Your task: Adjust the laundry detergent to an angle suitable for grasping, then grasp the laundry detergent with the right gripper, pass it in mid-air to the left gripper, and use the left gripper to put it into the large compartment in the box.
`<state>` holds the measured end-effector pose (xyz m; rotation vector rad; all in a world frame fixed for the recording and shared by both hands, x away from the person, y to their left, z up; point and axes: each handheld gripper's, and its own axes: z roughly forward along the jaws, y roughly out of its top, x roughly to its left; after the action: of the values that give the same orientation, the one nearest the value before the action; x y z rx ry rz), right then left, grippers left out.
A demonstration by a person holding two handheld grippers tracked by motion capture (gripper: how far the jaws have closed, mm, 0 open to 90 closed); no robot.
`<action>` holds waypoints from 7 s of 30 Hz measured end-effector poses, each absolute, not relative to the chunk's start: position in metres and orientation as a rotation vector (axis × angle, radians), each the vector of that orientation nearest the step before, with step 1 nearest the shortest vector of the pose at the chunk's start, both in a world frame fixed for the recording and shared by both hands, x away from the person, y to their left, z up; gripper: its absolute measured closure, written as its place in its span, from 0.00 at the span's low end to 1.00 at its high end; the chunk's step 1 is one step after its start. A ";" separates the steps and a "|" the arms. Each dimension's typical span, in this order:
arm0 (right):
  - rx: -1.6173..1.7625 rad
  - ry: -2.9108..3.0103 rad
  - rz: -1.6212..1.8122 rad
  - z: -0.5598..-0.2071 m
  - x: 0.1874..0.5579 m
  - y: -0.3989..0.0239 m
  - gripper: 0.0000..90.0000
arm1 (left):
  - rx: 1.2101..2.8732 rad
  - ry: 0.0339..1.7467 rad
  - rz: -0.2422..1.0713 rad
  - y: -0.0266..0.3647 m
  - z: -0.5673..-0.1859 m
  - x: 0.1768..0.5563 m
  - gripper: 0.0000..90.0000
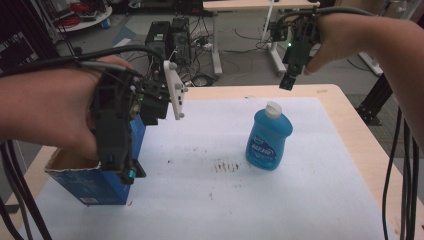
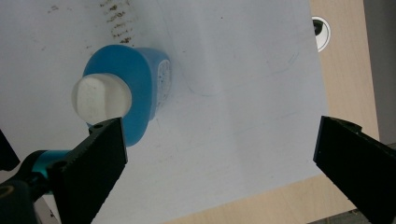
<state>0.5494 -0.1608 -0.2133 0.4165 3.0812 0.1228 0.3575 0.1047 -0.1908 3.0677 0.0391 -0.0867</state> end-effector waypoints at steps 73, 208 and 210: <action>0.718 2.869 0.931 -0.271 0.453 -0.275 0.02 | 3.087 0.023 -0.080 0.097 -0.202 0.352 0.02; 0.846 2.330 1.644 -0.441 0.432 -0.223 0.43 | 3.074 0.049 -0.066 0.113 -0.206 0.351 0.02; 0.843 2.326 1.643 -0.441 0.432 -0.223 0.43 | 3.075 0.044 -0.066 0.113 -0.206 0.351 0.02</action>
<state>0.4320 -0.2230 -0.4408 0.8431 2.3261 1.6429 0.3513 0.1131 -0.2062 3.0750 0.0438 -0.0663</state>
